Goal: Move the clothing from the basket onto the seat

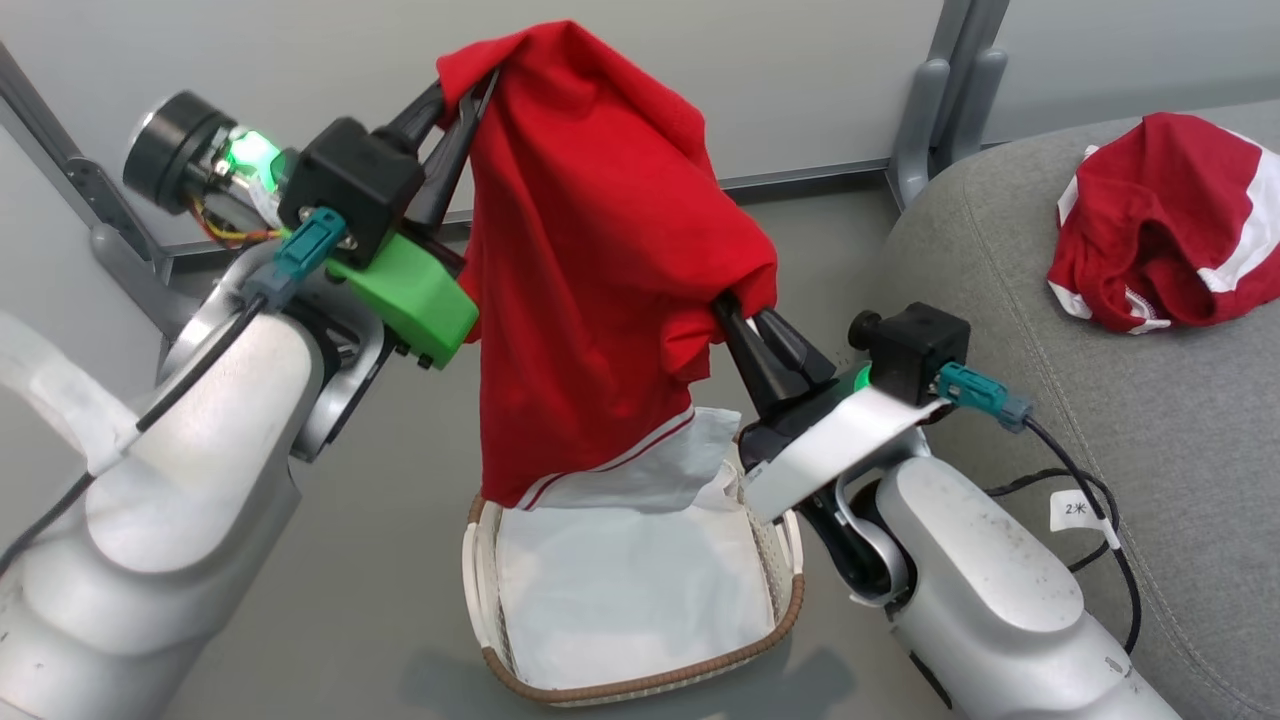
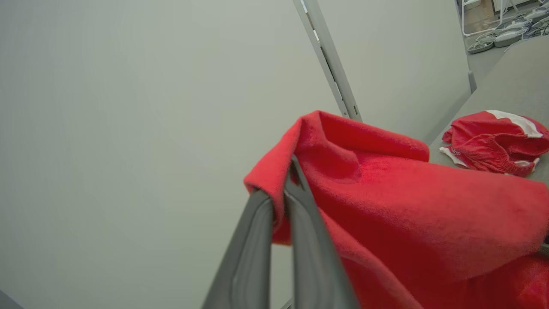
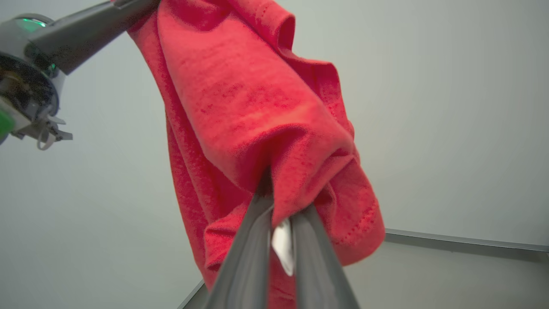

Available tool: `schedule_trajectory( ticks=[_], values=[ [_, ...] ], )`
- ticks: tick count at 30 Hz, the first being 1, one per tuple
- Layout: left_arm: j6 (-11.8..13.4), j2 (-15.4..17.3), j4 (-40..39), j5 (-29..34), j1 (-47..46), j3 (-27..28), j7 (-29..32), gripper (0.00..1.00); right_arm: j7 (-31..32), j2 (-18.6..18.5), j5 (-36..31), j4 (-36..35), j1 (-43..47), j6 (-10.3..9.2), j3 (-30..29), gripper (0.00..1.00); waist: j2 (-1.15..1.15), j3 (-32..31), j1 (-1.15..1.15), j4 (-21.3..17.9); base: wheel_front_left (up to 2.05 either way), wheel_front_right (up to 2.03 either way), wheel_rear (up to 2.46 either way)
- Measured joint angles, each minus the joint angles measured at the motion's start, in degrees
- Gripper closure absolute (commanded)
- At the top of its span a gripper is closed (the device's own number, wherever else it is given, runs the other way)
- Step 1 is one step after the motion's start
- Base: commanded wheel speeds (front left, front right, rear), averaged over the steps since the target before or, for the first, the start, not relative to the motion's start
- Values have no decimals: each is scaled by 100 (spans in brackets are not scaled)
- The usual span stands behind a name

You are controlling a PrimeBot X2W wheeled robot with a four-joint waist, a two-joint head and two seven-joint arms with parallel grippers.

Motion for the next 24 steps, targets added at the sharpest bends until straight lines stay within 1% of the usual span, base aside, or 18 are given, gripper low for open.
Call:
schedule_trajectory(
  ticks=[1, 2, 3, 4, 5, 6, 7, 16, 24],
  values=[
    [49, 9, 31, -40, 115, 29, -67, 100, 0, 0, -66, -15, -9, 0, -74, 100, 0, 9, 0, -13, 0, 0, 0],
    [80, 15, 52, -73, 208, 51, -116, 85, 0, -1, -113, -25, -18, 0, -134, 100, 0, 16, 0, -22, 0, 0, 0],
    [130, 12, 77, -132, 337, 78, -174, 79, 0, 0, -168, -41, -27, 0, -220, 100, 0, 24, 0, -34, 0, 0, 0],
    [171, 7, 98, -208, 471, 98, -238, 65, 0, 0, -237, -49, -37, 0, -307, 100, 0, 31, 0, -44, 0, 0, 0],
    [193, 3, 119, -258, 578, 103, -298, 56, 0, -1, -300, -54, -50, 0, -380, 100, 0, 38, 0, -51, 0, 0, 0],
    [218, -3, 138, -303, 706, 109, -382, 8, 0, -2, -371, -57, -77, 0, -468, 100, 0, 47, 0, -59, 0, 0, 0],
    [243, -22, 156, -352, 838, 115, -467, 0, 0, -1, -458, -66, -102, 0, -556, 100, 0, 53, 0, -67, 0, 0, 0],
    [396, -291, 331, -700, 1780, 48, -995, 0, 0, -2, -1039, -59, -201, 0, -1210, 100, 0, 97, 0, -160, 0, 0, 0],
    [405, -530, 543, -866, 2375, -65, -1240, 0, 0, -1, -1452, -27, -187, 0, -1594, 100, 0, 138, 0, -335, 0, 0, 0]
  ],
)
